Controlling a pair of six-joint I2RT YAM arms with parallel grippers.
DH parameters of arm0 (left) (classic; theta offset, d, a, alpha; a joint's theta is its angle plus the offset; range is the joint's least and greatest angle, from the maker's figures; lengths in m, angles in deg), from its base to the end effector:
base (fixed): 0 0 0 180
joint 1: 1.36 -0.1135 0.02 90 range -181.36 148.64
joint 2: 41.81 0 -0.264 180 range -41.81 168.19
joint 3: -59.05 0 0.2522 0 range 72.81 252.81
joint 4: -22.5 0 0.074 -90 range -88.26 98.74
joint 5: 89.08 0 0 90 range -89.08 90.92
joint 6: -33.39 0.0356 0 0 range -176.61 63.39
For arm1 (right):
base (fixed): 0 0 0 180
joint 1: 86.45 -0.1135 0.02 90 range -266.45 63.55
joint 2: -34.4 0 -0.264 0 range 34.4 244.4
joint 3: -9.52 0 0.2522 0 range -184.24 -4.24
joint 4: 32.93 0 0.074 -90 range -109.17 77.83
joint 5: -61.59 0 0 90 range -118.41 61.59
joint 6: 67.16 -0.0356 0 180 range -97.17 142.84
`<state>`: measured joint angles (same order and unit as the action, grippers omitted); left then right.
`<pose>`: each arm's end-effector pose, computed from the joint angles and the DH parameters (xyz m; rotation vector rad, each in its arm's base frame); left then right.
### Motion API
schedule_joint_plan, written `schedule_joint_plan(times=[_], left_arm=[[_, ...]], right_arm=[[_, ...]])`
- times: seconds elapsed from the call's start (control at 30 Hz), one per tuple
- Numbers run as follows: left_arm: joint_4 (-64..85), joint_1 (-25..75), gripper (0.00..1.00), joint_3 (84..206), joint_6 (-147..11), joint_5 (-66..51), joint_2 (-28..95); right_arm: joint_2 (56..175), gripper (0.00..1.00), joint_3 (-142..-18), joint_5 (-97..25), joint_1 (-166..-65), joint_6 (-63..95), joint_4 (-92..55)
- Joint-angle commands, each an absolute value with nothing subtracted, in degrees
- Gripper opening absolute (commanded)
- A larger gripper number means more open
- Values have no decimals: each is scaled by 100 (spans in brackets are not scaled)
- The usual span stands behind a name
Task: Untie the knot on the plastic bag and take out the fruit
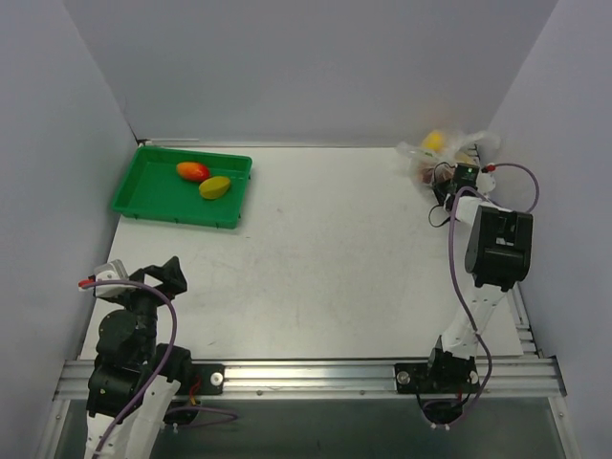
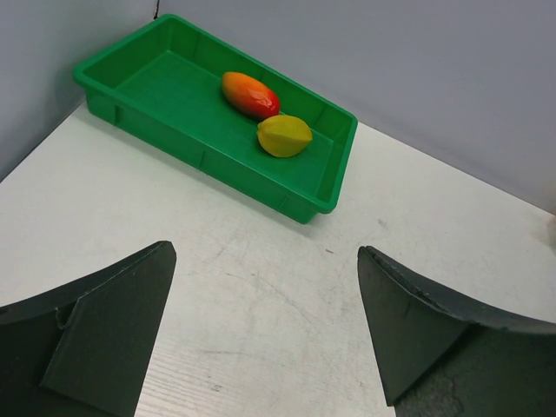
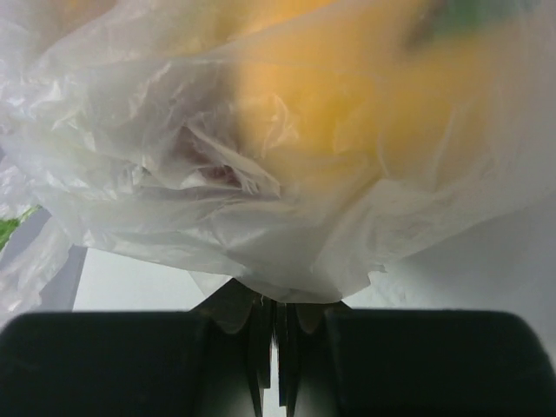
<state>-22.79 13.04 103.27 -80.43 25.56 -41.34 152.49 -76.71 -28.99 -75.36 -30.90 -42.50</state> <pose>0.0468 0.0033 0.2872 -0.4595 1.5305 -0.1756 0.4514 -0.0881 0.1717 1.0628 1.6863 0.4957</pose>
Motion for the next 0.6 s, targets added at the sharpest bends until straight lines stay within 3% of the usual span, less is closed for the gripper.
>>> schedule_joint_plan(times=[0.0, 0.23, 0.57], left_arm=[[-2141, 1253, 97, 10349, -8034, 2439, -4154], [-2018, 1244, 97, 10331, -8008, 2193, -4435], [-1632, 1271, 97, 10217, -7903, 1413, -4225]], right_arm=[[14236, 0, -7168, -3385, -7783, -2982, -4334], [12758, 0, -6008, -4141, -8670, -2420, -3711], [11457, 0, -5092, -5116, -11420, -1127, -3050]])
